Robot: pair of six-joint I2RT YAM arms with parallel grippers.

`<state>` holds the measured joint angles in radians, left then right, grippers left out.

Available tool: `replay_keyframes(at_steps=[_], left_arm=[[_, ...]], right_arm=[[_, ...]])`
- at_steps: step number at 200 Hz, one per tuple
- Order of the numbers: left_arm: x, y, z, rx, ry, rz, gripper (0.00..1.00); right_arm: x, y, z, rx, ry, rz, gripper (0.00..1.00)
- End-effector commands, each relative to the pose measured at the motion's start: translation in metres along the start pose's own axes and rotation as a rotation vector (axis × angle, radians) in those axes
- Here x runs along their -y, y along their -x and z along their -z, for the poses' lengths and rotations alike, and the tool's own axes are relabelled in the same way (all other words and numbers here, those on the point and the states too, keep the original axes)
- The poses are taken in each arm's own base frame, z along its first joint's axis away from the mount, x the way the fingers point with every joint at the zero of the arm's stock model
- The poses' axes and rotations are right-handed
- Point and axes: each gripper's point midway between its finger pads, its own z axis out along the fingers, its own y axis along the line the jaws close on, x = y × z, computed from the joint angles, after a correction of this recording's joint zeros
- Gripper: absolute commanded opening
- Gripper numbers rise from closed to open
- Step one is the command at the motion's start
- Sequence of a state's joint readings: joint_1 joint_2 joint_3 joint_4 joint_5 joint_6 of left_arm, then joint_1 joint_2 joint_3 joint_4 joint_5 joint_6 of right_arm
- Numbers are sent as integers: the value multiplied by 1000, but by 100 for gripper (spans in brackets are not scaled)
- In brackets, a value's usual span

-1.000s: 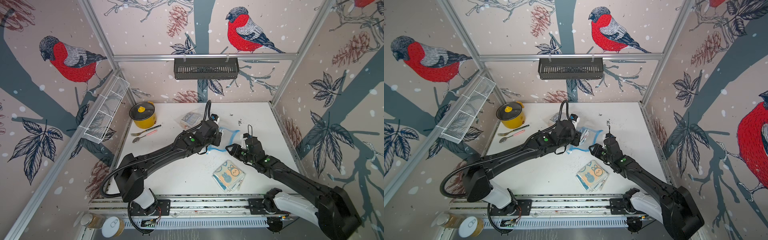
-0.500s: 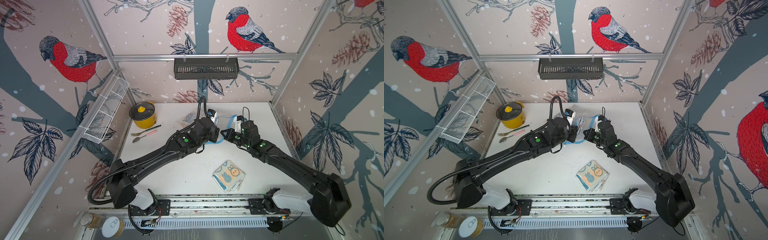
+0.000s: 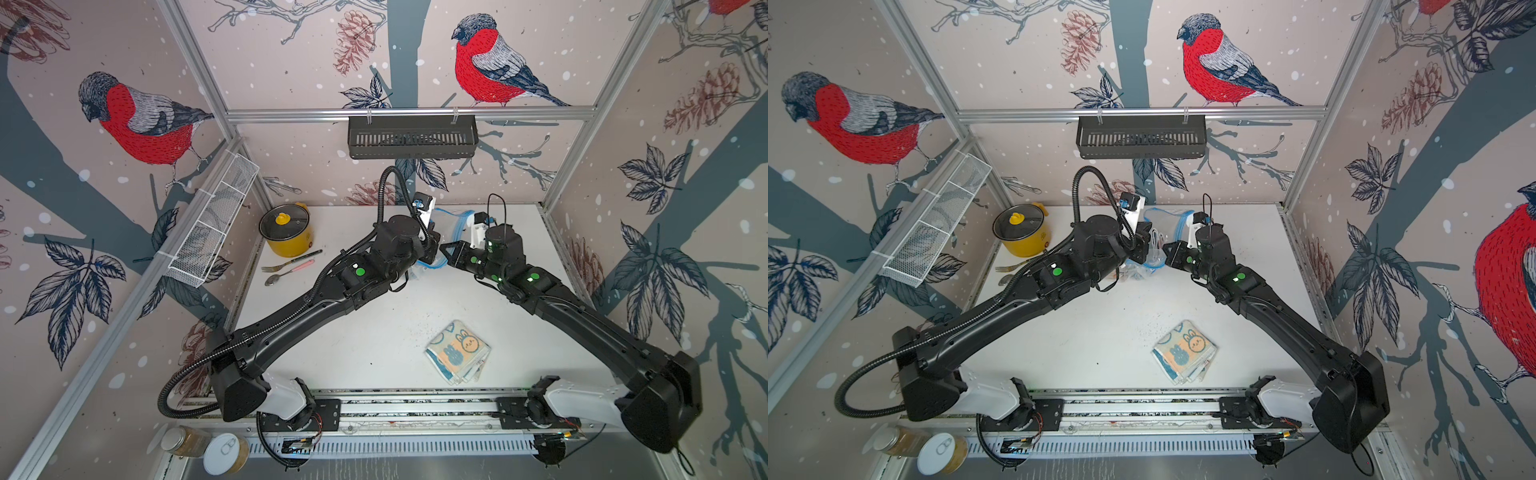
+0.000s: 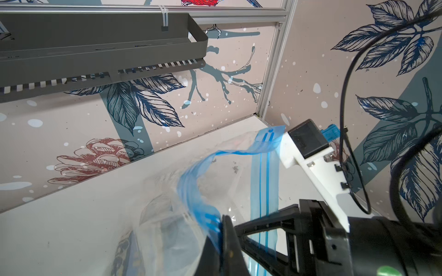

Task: Place the folded towel into the vacuum bag
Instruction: Adjust the vacuum bag at the center of the board.

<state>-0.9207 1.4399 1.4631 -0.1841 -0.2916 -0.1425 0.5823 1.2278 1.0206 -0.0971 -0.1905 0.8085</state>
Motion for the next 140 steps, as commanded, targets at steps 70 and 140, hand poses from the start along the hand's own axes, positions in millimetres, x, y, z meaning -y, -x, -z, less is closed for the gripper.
replay_keyframes(at_steps=[70,140], left_arm=[[42,-61,-16,-119,-180,3,0],[79,-174,-29,-416,-262,141,0]], right_arm=[[58,-35,-3,-26,-126,-35,1],[114,-57,-4,-65,-192,-111,29]])
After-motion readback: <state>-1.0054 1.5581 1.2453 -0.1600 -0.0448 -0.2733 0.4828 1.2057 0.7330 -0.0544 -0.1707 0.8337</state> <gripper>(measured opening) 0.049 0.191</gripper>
